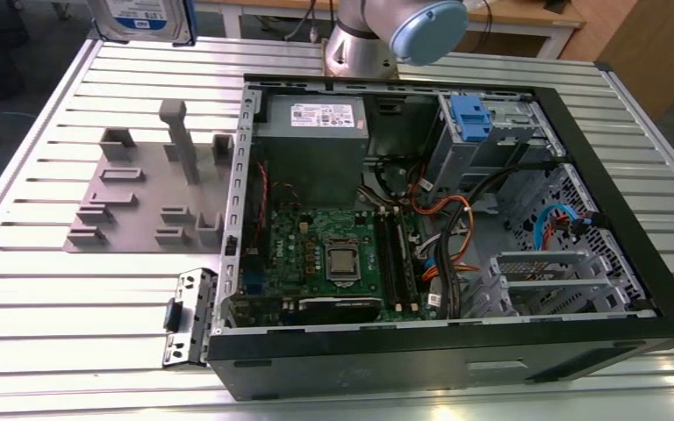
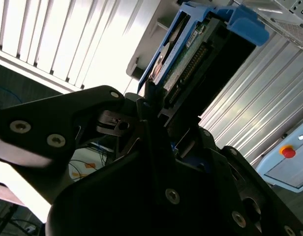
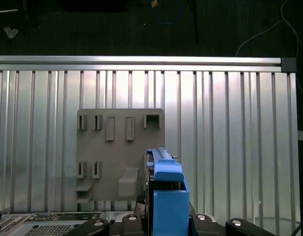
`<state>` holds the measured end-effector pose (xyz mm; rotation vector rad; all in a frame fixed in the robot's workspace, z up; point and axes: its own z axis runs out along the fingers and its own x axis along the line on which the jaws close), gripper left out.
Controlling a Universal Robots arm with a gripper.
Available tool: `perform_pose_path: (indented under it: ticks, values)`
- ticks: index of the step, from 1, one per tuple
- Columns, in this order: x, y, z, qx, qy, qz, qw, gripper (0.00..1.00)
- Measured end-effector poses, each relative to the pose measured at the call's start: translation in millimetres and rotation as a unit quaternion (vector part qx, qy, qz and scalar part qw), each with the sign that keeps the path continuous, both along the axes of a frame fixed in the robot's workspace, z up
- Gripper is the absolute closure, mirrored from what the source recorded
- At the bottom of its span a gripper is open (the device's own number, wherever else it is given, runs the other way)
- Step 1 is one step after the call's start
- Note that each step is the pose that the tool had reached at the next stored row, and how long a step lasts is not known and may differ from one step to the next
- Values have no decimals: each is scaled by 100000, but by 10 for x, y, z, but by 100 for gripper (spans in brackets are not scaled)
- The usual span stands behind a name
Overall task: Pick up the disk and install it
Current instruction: 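Pick up the disk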
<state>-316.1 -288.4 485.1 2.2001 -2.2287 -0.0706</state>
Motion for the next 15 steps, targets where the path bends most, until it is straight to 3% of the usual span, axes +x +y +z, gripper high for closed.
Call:
perform_pose_path:
  ticks: [15]
  values:
    - [350,0,-1,3,-2,2,100000,64]
